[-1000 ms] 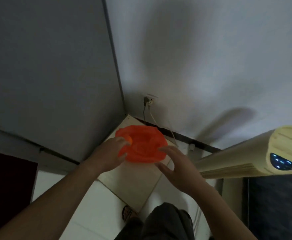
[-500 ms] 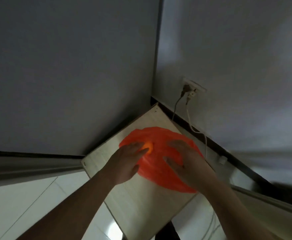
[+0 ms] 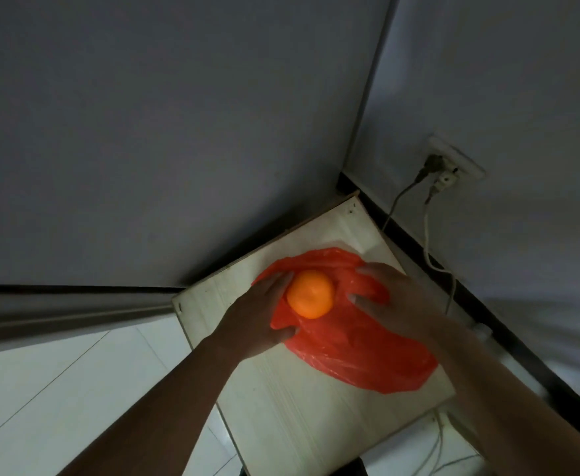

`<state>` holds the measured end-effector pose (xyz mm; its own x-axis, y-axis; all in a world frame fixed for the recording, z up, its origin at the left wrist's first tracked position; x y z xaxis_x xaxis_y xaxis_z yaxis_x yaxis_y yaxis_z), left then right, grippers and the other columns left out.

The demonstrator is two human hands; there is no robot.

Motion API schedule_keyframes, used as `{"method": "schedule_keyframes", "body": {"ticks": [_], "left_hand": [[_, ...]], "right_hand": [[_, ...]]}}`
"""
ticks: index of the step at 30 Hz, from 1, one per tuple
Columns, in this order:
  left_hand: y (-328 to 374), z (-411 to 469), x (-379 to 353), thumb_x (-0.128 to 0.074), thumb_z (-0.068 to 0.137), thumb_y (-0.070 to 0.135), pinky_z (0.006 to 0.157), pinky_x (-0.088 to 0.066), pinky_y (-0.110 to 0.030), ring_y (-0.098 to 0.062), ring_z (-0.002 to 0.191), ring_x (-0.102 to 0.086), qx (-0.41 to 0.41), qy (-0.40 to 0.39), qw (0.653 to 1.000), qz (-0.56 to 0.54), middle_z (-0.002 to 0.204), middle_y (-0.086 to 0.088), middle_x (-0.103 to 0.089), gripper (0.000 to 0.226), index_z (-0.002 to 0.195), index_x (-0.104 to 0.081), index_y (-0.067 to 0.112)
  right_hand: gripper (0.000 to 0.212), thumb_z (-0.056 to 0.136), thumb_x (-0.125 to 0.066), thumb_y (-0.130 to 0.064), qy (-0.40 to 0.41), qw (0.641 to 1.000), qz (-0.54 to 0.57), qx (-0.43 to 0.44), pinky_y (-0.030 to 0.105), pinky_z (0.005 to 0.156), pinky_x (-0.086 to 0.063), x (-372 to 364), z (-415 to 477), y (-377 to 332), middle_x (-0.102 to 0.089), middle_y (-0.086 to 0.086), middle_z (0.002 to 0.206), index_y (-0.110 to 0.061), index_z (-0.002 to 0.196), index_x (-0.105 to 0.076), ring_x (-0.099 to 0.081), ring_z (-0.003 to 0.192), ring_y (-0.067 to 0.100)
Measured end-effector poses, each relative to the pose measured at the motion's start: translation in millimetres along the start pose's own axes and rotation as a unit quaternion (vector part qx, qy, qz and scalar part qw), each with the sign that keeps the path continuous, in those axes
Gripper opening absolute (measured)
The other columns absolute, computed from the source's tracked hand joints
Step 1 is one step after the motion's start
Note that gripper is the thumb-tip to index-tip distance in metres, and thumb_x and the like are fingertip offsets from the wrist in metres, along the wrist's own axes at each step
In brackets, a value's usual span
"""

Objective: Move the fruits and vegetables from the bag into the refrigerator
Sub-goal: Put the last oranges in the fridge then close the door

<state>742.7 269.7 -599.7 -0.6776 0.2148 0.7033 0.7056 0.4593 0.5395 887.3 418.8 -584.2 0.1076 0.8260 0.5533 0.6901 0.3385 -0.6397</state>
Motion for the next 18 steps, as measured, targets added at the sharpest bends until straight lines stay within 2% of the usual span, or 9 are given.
{"method": "schedule_keyframes", "body": {"ticks": [3,6,9,12,15,18], "left_hand": [[-2,-4,-5,-0.067,0.077,0.048,0.103,-0.041,-0.034,-0.018,0.136,-0.031,0.005,-0.006,1.000,-0.002,0.153,0.003,-0.021,0.092,0.147,-0.013,0.025],[-1,-8,0,-0.068,0.079,0.041,0.099,-0.038,-0.028,-0.016,0.134,-0.033,0.017,0.008,0.999,-0.026,0.151,0.003,-0.025,0.086,0.146,-0.017,0.025],[-4,-16,6,-0.065,0.079,0.039,0.096,-0.042,-0.028,-0.015,0.130,-0.037,0.012,0.014,0.999,-0.035,0.147,0.006,-0.031,0.077,0.143,-0.024,0.028],[-10,-27,15,-0.064,0.081,0.037,0.093,-0.043,-0.025,-0.012,0.126,-0.040,0.013,0.027,0.998,-0.054,0.143,0.008,-0.037,0.070,0.141,-0.029,0.031],[-10,-38,24,-0.064,0.084,0.036,0.094,-0.040,-0.022,-0.011,0.126,-0.041,0.015,0.037,0.998,-0.056,0.142,0.008,-0.039,0.065,0.139,-0.032,0.028],[-2,-44,33,-0.063,0.085,0.033,0.095,-0.040,-0.022,-0.010,0.123,-0.044,0.004,0.040,0.997,-0.070,0.138,0.008,-0.044,0.059,0.137,-0.036,0.026]], "right_hand": [[0.049,0.085,-0.059,-0.044,0.029,0.999,-0.013,0.031,0.022,0.091,-0.032,-2,-3,-10,-0.047,-0.008,0.130,-0.030,0.129,-0.044,-0.043,0.112,0.005],[0.045,0.084,-0.060,-0.043,0.067,0.993,-0.030,0.087,0.014,0.089,-0.033,-7,-11,-42,-0.051,-0.010,0.126,-0.031,0.126,-0.048,-0.046,0.113,0.004],[0.055,0.082,-0.064,-0.041,0.059,0.991,-0.057,0.108,0.018,0.094,-0.037,-29,-13,-64,-0.047,-0.005,0.135,-0.029,0.131,-0.045,-0.045,0.120,0.010],[0.067,0.082,-0.064,-0.044,0.059,0.990,-0.095,0.082,0.026,0.100,-0.035,-46,-8,-71,-0.033,0.001,0.147,-0.027,0.140,-0.036,-0.035,0.132,0.018],[0.072,0.083,-0.064,-0.039,0.064,0.990,-0.115,0.045,0.030,0.105,-0.032,-55,-3,-68,-0.023,0.003,0.151,-0.027,0.144,-0.027,-0.027,0.137,0.021],[0.074,0.084,-0.065,-0.034,0.083,0.991,-0.106,0.025,0.031,0.103,-0.035,-56,-6,-64,-0.027,0.006,0.149,-0.023,0.145,-0.024,-0.034,0.133,0.023]]}}
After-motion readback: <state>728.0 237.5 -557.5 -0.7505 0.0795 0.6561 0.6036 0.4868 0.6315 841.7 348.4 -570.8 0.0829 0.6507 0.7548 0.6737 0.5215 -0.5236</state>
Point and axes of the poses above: each hand's wrist, its own z-axis towards the middle knuckle, its own x-axis out of the back of the hand, y = z × x, the point moved 8 cm from there along z, towards the middle knuckle
